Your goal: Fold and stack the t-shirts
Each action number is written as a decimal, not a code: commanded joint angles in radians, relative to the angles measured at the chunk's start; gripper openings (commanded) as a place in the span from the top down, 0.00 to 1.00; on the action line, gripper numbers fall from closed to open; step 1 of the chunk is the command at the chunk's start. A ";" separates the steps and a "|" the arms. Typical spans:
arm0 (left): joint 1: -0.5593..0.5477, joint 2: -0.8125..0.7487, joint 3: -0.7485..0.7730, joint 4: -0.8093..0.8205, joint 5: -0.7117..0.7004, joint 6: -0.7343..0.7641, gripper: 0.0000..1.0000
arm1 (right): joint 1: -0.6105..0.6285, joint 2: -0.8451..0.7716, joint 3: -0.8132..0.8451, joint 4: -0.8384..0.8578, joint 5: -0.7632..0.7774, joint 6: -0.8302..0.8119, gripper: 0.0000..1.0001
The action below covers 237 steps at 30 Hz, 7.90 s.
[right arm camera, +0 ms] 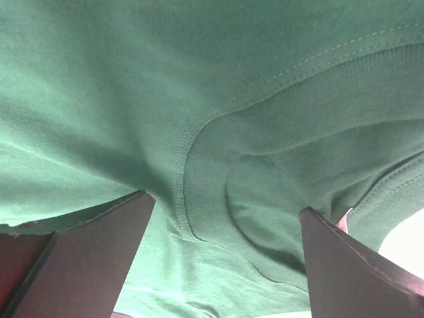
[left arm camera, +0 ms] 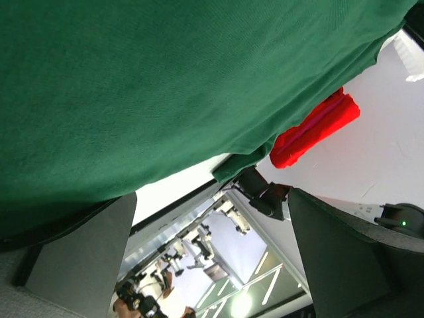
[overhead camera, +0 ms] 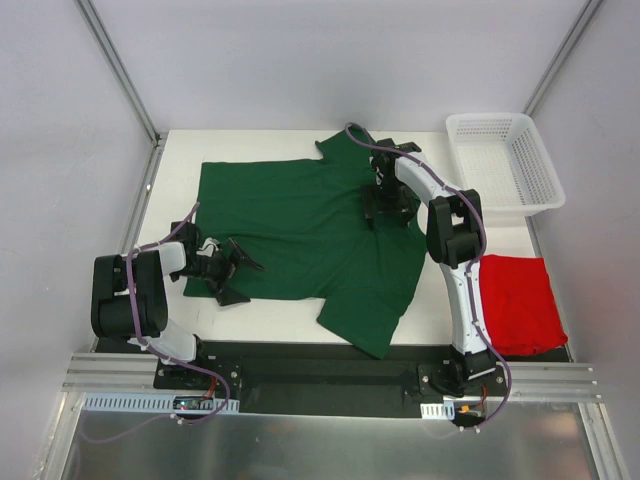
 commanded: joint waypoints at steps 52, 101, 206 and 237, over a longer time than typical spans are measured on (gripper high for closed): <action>0.012 0.096 0.123 -0.081 -0.233 0.183 0.01 | 0.068 -0.453 -0.222 -0.013 -0.259 0.048 0.04; 0.007 0.461 1.047 -0.325 -0.242 0.082 0.01 | 0.099 -0.364 -0.298 0.026 -0.385 0.051 0.04; 0.023 1.124 1.709 -0.150 -0.167 -0.171 0.01 | -0.298 0.155 0.378 0.063 -0.276 0.155 0.04; 0.021 0.958 1.471 -0.104 -0.123 -0.142 0.01 | -0.271 0.189 0.383 0.126 -0.185 0.041 0.04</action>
